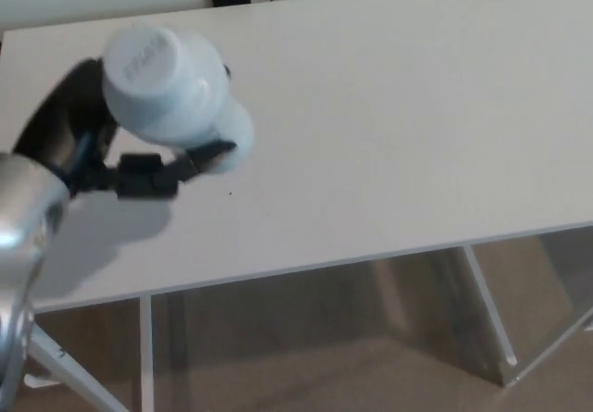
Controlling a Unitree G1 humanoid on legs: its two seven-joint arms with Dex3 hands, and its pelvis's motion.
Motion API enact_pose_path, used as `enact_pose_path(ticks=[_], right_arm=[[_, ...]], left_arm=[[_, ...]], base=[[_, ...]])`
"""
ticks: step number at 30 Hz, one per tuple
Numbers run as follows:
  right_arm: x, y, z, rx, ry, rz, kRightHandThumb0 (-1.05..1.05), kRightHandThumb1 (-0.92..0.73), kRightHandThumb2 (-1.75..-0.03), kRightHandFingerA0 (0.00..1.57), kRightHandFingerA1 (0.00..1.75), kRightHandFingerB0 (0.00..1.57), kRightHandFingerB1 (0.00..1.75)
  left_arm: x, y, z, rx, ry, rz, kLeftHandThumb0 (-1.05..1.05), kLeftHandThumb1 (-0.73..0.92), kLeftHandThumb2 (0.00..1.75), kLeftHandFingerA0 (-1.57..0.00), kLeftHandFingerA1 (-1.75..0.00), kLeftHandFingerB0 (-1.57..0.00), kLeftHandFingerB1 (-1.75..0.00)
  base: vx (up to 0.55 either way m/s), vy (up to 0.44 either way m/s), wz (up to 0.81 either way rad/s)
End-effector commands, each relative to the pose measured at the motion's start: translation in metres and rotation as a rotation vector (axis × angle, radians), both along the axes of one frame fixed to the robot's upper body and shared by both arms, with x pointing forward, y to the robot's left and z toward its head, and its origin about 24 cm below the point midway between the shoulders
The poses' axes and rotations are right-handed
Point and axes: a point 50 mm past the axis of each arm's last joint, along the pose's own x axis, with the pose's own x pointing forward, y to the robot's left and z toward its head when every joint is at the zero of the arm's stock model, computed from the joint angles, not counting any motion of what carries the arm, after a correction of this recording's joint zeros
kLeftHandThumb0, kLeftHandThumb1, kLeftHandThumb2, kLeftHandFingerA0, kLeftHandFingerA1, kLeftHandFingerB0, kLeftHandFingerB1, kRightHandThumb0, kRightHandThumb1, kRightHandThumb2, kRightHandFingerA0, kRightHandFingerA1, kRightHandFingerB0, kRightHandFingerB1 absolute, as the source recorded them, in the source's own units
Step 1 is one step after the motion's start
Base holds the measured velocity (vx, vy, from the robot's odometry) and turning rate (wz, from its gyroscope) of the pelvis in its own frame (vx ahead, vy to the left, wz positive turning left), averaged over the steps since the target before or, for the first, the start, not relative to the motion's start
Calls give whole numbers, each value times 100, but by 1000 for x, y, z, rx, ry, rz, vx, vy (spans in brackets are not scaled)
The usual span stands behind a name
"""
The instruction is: The robot picks up a bottle from a person using its left hand and walk towards the table in frontand put the bottle on the table.
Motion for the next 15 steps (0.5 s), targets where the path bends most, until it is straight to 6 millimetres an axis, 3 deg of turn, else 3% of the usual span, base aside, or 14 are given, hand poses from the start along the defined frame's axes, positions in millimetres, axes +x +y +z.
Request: enact_pose_path(ticks=[1,3,7,10,15], right_arm=[[-3,-3,1,-2,5,-7,-41,-65,-59,75,44,58,39],[2,-2,2,0,-4,-1,-40,-66,-59,75,44,58,39],[-1,-3,2,-4,0,9,-39,-67,-60,73,44,58,39],[2,-3,3,-5,-5,5,-42,-66,-59,74,43,57,39],[1,-4,4,-11,-5,27,-41,-67,-60,74,44,59,39]], left_arm=[[24,11,-1,-41,59,18,-15,78,71,-113,-124,-81,-99],[33,13,1,-29,59,30,-15,78,70,-114,-122,-83,-97],[56,13,-15,9,114,73,-20,76,62,-115,-119,-86,-86],[68,3,-24,61,132,71,-23,76,62,-120,-112,-89,-82],[72,-12,-37,110,146,42,-27,72,61,-119,-111,-84,-83]], base=[[0,0,0],[0,0,0],[0,0,0],[0,0,0],[0,0,0]])
